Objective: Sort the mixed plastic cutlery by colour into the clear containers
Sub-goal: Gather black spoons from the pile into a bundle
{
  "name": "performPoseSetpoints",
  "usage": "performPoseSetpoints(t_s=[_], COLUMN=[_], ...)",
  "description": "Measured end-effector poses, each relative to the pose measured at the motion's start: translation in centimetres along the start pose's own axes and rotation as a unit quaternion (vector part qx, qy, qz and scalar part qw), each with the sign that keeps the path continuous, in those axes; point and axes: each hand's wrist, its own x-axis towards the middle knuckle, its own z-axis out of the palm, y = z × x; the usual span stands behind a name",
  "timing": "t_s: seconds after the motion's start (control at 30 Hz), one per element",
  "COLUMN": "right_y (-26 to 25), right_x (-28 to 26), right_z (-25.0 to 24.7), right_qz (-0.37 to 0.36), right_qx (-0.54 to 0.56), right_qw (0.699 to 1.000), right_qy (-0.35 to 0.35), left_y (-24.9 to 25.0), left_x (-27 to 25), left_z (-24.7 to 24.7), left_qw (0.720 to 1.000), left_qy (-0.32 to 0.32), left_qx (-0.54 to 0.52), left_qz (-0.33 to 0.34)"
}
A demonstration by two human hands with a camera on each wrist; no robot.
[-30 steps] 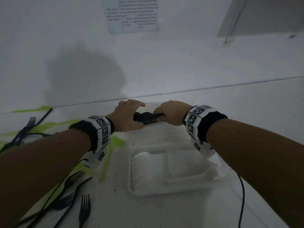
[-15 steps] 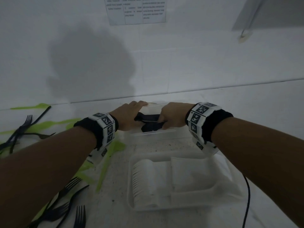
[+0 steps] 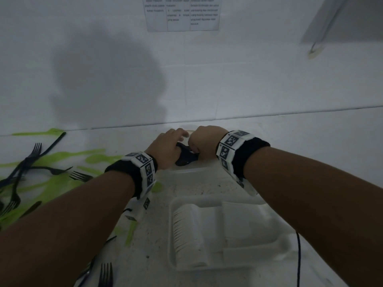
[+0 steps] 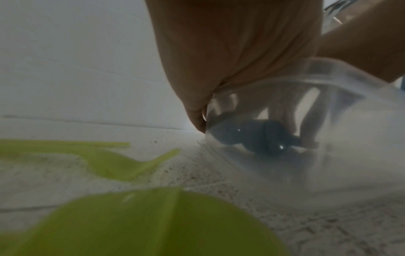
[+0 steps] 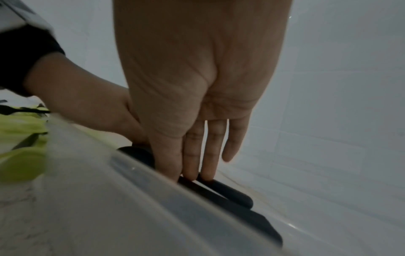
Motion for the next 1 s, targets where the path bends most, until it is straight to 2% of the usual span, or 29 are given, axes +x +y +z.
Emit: performPoseSetpoints(t_s=[0.07,0.17,0.33,0.47,0.53,0.67,1.0], right_y=[0.0,-0.1,-1.2,-0.6,0.4,1.5,0.9], right_x=[0.1,0.1,0.3,-0.3,-0.7,-0.8,-0.3], right_z=[0.1,0.2,0.3,0.1,0.0,0.3,-0.5], right_qz=[-0.010,-0.032,-0.037,-0.026,0.003,0.057,0.025], right_qx=[-0.008,-0.037,-0.044,-0.055,-0.047,-0.027,-0.049], right_qw=[1.000,0.998,0.995,0.997,0.999,0.998,0.998], right_qy=[0.016,0.032,0.081,0.036,0.016,0.017,-0.005], left_y=[0.2,0.2,0.6,0.8,0.7,0.8,0.3], left_x=[0.0,-0.1,-0.1,-0.4,-0.5,-0.6,-0.1], left_z=[-0.2,-0.6,-0.5,-0.5,-0.4,-0.5,-0.1], left_qw=[1.000,0.997,0.996,0.996,0.997,0.998,0.998], left_qy=[-0.019,-0.063,-0.052,-0.037,-0.029,-0.032,-0.037], left_qx=[-0.014,0.045,0.073,0.083,0.075,0.054,0.044], left_qz=[-0.010,0.014,0.007,0.012,0.020,0.008,-0.013])
